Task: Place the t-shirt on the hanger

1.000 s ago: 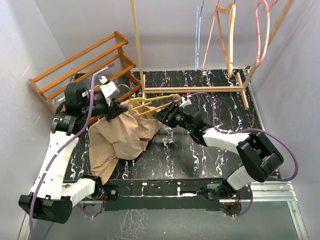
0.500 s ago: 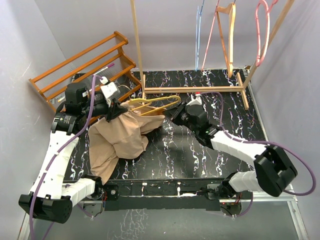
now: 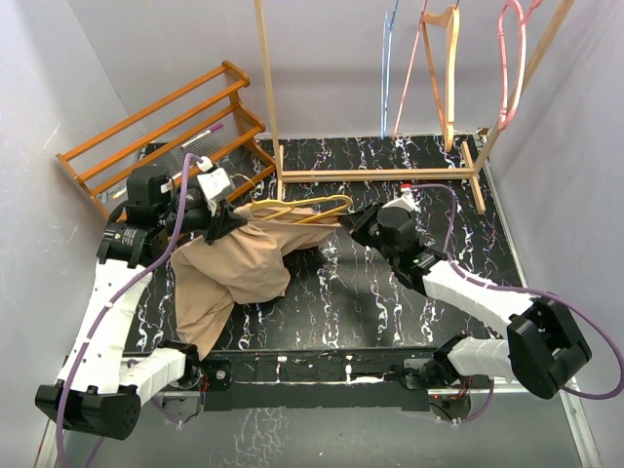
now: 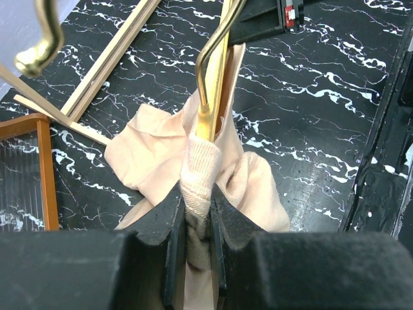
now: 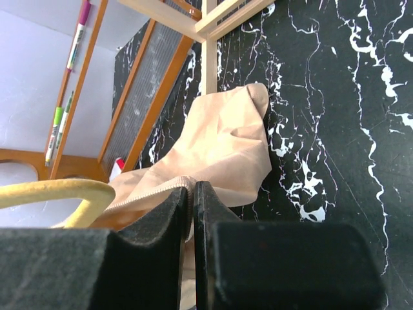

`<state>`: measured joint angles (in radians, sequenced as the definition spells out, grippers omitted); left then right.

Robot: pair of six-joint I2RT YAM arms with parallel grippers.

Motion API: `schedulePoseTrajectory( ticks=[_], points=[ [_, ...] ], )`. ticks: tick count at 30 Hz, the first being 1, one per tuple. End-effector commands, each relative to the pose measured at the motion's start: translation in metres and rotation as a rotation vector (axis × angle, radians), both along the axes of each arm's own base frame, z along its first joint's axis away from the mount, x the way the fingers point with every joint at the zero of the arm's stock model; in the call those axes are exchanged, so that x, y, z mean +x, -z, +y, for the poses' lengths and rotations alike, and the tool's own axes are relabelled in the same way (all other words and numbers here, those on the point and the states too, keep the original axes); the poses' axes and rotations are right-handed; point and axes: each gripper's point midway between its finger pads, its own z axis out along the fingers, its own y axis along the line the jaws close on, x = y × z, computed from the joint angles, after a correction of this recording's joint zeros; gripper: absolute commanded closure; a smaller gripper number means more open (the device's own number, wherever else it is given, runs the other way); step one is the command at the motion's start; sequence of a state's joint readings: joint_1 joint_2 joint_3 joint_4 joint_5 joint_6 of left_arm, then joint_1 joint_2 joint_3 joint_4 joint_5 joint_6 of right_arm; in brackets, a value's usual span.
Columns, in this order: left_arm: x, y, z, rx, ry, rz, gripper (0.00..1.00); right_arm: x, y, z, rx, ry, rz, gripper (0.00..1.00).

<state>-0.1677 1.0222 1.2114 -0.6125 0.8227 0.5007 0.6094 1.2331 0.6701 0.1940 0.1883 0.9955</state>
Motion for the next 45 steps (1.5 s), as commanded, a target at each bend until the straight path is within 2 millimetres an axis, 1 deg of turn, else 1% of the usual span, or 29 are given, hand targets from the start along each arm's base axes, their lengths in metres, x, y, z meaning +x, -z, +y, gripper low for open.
schedulePoseTrajectory(
  ticks=[1, 6, 8, 17, 21, 23, 26, 32, 36, 37, 41, 45],
  points=[
    [-0.013, -0.014, 0.002, 0.004, 0.028, -0.068, 1.0, 0.016, -0.012, -0.036, -0.043, 0.141, -0.057, 0.92],
    [-0.02, 0.0, 0.003, 0.034, 0.061, -0.04, 1.0, 0.02, -0.03, -0.046, -0.065, 0.185, -0.103, 0.92],
    [-0.02, 0.002, 0.003, 0.042, 0.06, -0.039, 1.0, 0.021, -0.039, -0.051, -0.068, 0.21, -0.124, 0.92],
    [-0.017, 0.014, 0.006, 0.066, 0.06, -0.034, 1.0, 0.021, -0.066, -0.069, -0.116, 0.268, -0.181, 0.92],
    [-0.013, 0.018, 0.006, 0.073, 0.059, -0.032, 1.0, 0.022, -0.082, -0.071, -0.145, 0.263, -0.215, 0.92],
    [-0.01, 0.02, 0.005, 0.072, 0.056, -0.025, 1.0, 0.023, -0.091, -0.069, -0.155, 0.25, -0.228, 0.92],
    [-0.002, 0.021, 0.005, 0.067, 0.042, -0.021, 1.0, 0.025, -0.099, -0.065, -0.179, 0.225, -0.239, 0.92],
    [0.022, 0.024, 0.009, 0.088, -0.014, -0.041, 1.0, 0.027, -0.104, -0.059, -0.242, 0.197, -0.247, 0.92],
    [0.041, 0.028, 0.017, 0.123, -0.088, -0.06, 1.0, 0.028, -0.102, -0.057, -0.272, 0.19, -0.236, 0.92],
    [0.043, 0.029, 0.018, 0.127, -0.096, -0.063, 1.0, 0.028, -0.1, -0.056, -0.275, 0.189, -0.233, 0.92],
    [0.041, 0.038, 0.02, 0.169, -0.079, -0.061, 1.0, 0.028, -0.097, -0.055, -0.282, 0.19, -0.231, 0.92],
    [0.029, 0.05, 0.018, 0.214, -0.024, -0.037, 1.0, 0.031, -0.093, -0.05, -0.296, 0.183, -0.228, 0.92]
  ],
)
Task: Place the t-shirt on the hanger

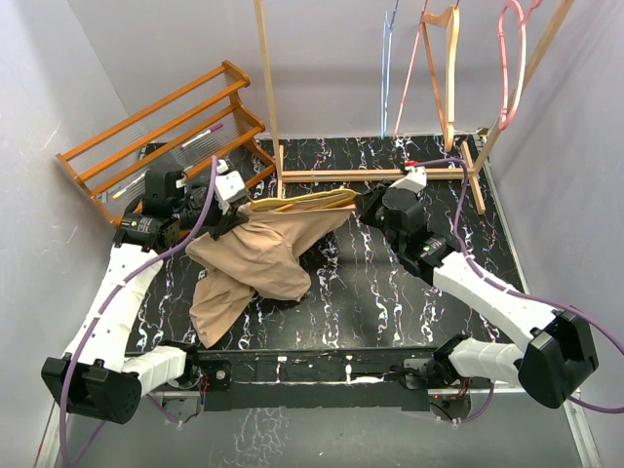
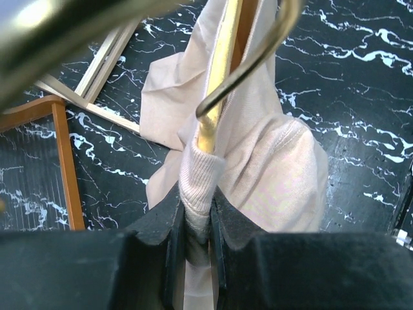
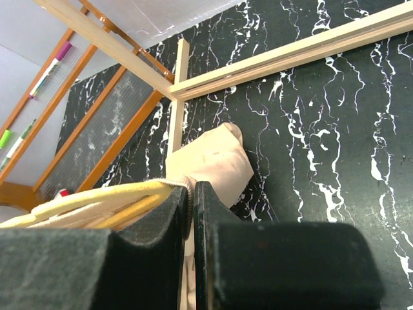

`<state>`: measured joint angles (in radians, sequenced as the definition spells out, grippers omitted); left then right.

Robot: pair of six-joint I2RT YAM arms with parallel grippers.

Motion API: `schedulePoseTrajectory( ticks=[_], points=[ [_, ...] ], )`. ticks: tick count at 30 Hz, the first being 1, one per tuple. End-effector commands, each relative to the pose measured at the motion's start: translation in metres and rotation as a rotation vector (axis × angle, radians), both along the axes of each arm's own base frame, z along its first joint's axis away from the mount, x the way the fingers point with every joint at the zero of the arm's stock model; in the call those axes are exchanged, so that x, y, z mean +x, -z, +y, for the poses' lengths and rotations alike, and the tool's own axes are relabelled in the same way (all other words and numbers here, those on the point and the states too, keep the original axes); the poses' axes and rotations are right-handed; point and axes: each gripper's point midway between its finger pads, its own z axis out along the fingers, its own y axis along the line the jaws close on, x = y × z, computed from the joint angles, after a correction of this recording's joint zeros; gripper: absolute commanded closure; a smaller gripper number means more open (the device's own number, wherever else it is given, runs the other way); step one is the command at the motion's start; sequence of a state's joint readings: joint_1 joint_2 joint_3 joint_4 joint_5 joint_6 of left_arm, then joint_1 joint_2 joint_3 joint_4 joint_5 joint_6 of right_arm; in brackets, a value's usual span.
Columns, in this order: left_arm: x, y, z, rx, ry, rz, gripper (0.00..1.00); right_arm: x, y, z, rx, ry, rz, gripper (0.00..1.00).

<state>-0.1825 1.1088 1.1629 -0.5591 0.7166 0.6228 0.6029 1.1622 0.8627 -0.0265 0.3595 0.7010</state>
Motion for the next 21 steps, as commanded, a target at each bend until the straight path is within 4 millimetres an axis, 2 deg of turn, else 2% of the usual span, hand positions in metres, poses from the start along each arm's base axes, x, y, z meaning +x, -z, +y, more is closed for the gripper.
schedulePoseTrajectory(
  ticks=[1, 5, 9, 21],
  points=[
    [-0.008, 0.012, 0.008, 0.095, 0.015, -0.004, 1.0, 0.016, -0.032, -0.01, -0.01, 0.088, -0.09, 0.92],
    [-0.02, 0.026, 0.006, 0.153, 0.064, 0.025, 1.0, 0.018, -0.036, -0.003, -0.032, 0.085, -0.101, 0.92],
    [-0.018, 0.033, 0.009, 0.191, 0.063, 0.027, 1.0, 0.02, -0.045, 0.002, -0.053, 0.091, -0.12, 0.92],
    [-0.021, 0.051, 0.02, 0.275, 0.071, 0.036, 1.0, 0.017, -0.05, -0.013, -0.092, 0.145, -0.133, 0.92]
  ],
)
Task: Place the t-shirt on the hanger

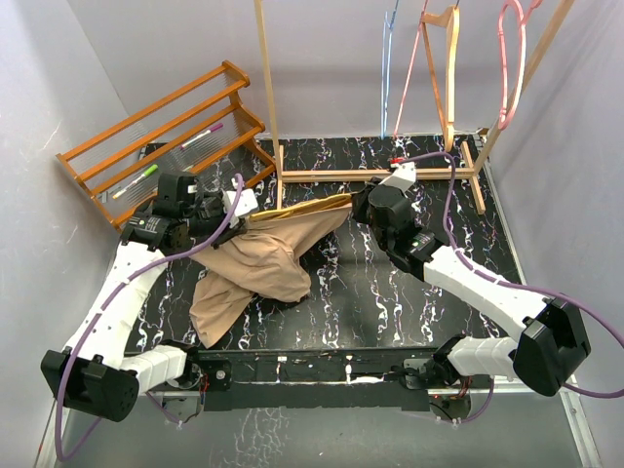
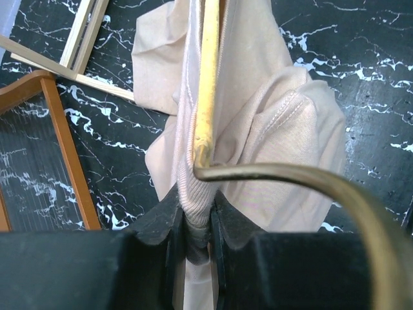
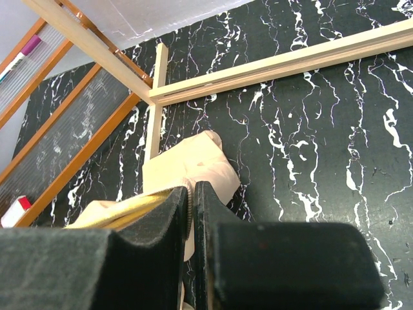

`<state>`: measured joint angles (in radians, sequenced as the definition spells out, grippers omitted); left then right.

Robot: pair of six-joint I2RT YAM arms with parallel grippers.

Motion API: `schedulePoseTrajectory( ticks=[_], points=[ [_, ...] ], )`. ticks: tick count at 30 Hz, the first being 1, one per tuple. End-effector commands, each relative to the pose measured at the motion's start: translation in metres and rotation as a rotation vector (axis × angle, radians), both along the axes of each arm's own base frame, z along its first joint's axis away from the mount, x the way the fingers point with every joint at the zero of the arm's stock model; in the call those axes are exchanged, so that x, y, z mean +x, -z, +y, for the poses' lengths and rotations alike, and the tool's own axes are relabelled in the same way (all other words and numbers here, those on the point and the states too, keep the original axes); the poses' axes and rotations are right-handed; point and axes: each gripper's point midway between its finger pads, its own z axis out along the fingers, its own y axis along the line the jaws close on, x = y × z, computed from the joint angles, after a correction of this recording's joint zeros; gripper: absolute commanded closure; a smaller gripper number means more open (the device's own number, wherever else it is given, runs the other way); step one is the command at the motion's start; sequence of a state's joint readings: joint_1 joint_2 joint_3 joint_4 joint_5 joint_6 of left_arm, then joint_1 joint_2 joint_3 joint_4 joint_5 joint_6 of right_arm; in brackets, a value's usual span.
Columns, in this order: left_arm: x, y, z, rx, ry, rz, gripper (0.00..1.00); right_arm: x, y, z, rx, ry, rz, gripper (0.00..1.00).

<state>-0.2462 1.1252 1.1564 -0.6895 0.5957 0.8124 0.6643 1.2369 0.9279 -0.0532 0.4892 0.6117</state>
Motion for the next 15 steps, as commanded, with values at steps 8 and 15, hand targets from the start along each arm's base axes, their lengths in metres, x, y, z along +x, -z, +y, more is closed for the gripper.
schedulePoseTrajectory(
  ticks=[8, 15],
  points=[
    [-0.011, 0.026, 0.015, 0.103, 0.007, 0.052, 1.0, 0.012, -0.058, -0.014, 0.044, 0.086, -0.138, 0.92],
    [0.014, 0.024, 0.009, 0.083, -0.041, 0.066, 1.0, 0.013, -0.076, 0.005, 0.03, 0.026, -0.163, 0.92]
  ],
)
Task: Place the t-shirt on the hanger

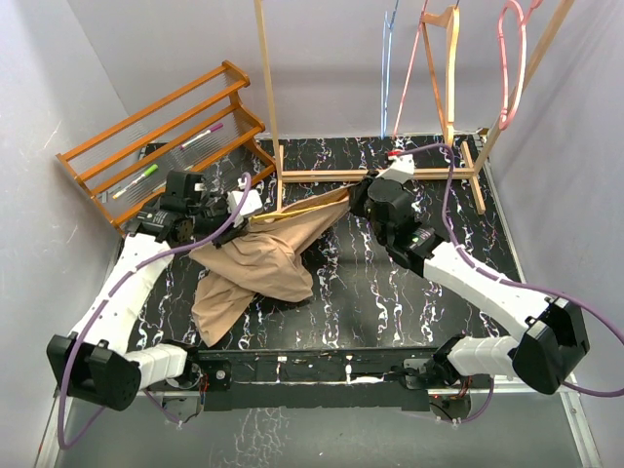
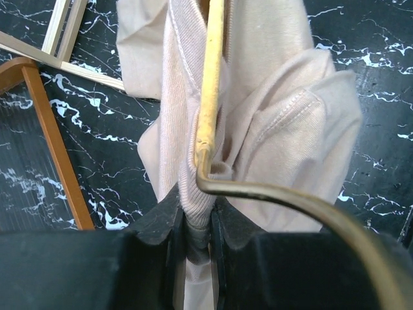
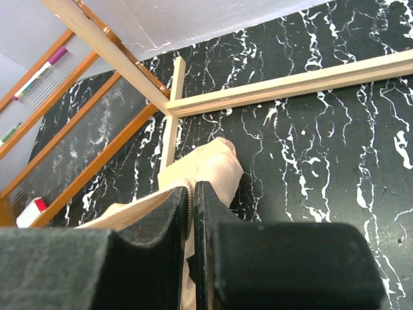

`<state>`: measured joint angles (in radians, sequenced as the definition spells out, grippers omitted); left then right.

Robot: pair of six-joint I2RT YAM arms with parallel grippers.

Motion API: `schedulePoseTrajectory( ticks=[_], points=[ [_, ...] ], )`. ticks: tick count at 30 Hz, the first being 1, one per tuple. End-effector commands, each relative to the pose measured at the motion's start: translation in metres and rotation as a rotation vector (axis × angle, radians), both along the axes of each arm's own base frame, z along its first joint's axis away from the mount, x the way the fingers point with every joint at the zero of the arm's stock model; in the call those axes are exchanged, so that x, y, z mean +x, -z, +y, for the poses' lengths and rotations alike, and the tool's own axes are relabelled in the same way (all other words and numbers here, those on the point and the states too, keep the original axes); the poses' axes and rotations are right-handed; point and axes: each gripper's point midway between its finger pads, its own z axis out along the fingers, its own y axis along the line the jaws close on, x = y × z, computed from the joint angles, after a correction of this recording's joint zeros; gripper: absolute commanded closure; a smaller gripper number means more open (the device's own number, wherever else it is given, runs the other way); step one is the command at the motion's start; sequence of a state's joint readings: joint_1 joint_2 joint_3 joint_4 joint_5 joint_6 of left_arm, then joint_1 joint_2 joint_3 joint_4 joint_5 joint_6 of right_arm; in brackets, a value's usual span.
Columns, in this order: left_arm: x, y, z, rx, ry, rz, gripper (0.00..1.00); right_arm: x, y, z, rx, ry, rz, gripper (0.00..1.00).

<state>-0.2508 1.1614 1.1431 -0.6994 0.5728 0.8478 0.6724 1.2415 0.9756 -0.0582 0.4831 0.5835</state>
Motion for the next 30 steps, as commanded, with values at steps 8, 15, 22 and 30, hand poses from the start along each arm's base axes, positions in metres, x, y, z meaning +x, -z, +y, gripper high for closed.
schedulePoseTrajectory(
  ticks=[8, 15, 22, 30],
  points=[
    [0.048, -0.017, -0.01, -0.031, -0.126, -0.008, 1.0, 0.0, -0.061, 0.038, -0.021, -0.017, -0.13, 0.92],
    [0.066, -0.035, -0.024, -0.07, -0.153, -0.03, 1.0, -0.008, -0.069, 0.06, -0.061, -0.034, -0.147, 0.92],
    [0.063, -0.03, -0.041, -0.064, -0.13, -0.031, 1.0, -0.01, -0.088, 0.085, -0.062, -0.084, -0.18, 0.92],
    [0.066, -0.041, -0.063, -0.13, -0.114, -0.013, 1.0, -0.008, -0.091, 0.11, -0.06, -0.135, -0.189, 0.92]
  ],
)
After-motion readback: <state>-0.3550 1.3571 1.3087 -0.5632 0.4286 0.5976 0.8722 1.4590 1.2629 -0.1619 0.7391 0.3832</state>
